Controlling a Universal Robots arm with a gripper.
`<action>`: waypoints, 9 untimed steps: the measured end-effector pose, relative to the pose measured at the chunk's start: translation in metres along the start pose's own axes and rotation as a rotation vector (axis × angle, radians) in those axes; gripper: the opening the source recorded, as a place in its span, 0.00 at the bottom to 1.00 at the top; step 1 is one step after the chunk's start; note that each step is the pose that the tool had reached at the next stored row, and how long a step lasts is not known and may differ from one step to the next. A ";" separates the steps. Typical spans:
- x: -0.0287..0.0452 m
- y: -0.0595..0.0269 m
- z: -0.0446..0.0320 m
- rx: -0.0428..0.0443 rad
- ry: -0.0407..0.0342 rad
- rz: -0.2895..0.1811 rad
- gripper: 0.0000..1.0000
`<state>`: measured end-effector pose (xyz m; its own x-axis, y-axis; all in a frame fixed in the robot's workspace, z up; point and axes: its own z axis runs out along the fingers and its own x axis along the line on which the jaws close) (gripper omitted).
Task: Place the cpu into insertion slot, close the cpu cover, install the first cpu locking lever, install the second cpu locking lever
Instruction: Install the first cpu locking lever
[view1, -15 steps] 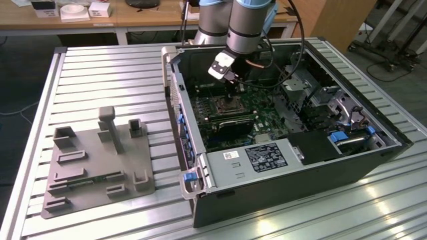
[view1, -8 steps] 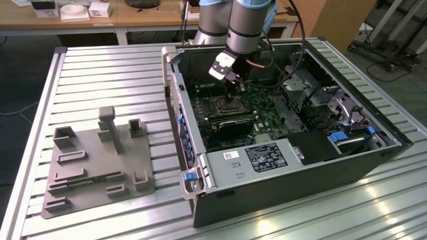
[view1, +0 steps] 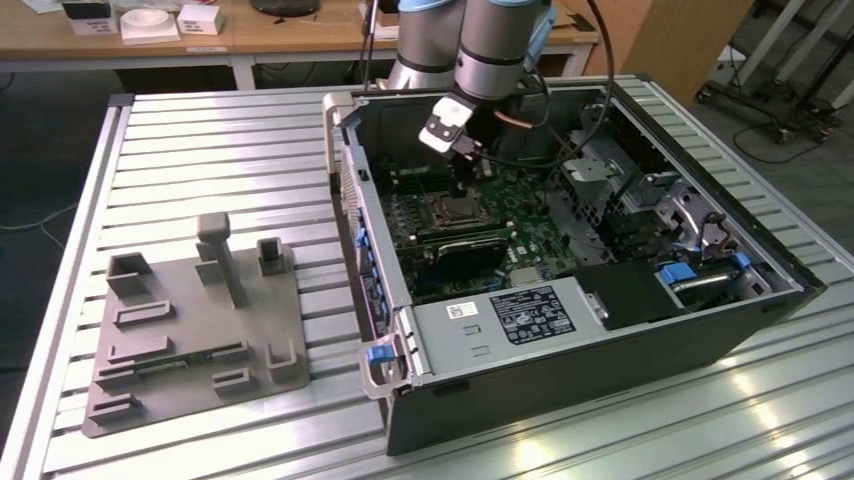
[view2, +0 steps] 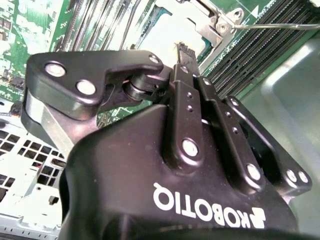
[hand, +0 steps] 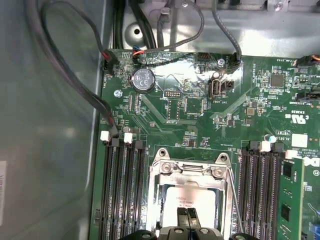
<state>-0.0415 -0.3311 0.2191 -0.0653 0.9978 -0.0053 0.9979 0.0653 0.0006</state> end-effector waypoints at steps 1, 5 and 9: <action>0.0000 0.0000 -0.0012 0.0001 -0.0001 -0.001 0.10; 0.0000 0.0000 -0.0052 -0.0001 0.0000 -0.006 0.10; 0.0000 0.0000 -0.0082 -0.0001 0.0001 -0.022 0.10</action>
<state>-0.0415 -0.3311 0.2273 -0.0875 0.9962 -0.0053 0.9962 0.0875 0.0006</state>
